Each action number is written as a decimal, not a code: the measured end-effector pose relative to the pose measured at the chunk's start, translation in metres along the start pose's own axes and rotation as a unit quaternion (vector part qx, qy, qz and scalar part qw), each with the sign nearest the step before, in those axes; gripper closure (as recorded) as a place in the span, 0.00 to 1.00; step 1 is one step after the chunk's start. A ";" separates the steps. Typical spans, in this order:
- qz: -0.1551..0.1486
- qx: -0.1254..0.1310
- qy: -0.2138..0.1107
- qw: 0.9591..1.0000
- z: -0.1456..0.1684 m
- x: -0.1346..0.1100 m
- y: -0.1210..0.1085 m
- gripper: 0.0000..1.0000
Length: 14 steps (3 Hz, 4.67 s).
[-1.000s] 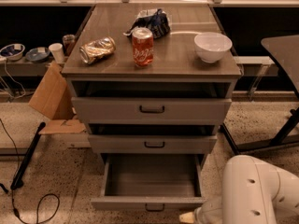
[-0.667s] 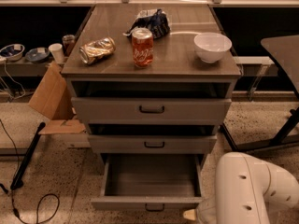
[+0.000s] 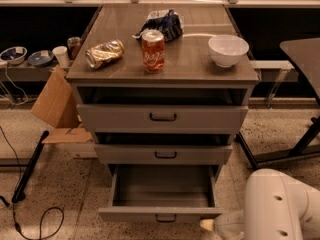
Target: Close bottom drawer
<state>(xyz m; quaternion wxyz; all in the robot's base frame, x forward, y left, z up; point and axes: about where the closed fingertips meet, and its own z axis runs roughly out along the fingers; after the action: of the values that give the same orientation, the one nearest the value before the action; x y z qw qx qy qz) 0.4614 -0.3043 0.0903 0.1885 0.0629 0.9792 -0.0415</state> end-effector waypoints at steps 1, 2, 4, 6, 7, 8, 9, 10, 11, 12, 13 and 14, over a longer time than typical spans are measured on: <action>0.048 -0.021 -0.018 0.998 -0.008 -0.013 0.002 0.00; 0.079 -0.047 -0.025 0.995 -0.014 -0.027 0.012 0.00; 0.100 -0.089 -0.012 0.991 -0.016 -0.048 0.041 0.00; 0.079 -0.105 0.001 0.991 -0.015 -0.067 0.074 0.00; 0.086 -0.105 0.014 0.991 -0.015 -0.080 0.082 0.00; 0.097 -0.092 0.024 0.991 -0.011 -0.091 0.086 0.00; 0.112 -0.077 0.032 0.990 -0.003 -0.098 0.083 0.00; 0.123 -0.058 0.037 0.990 0.004 -0.104 0.083 0.00; 0.138 -0.038 0.041 0.989 0.009 -0.111 0.081 0.00; 0.159 -0.022 0.048 0.986 0.011 -0.117 0.079 0.00; 0.190 -0.015 0.060 0.980 0.013 -0.123 0.077 0.00; 0.207 -0.018 0.068 0.976 0.013 -0.126 0.078 0.00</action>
Offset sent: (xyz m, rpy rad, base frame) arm 0.0370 0.0207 0.0364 0.2241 -0.1101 -0.1504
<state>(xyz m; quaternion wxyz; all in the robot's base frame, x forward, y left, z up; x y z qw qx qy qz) 0.5935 -0.2425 0.1207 0.1274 0.2638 0.9559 0.0203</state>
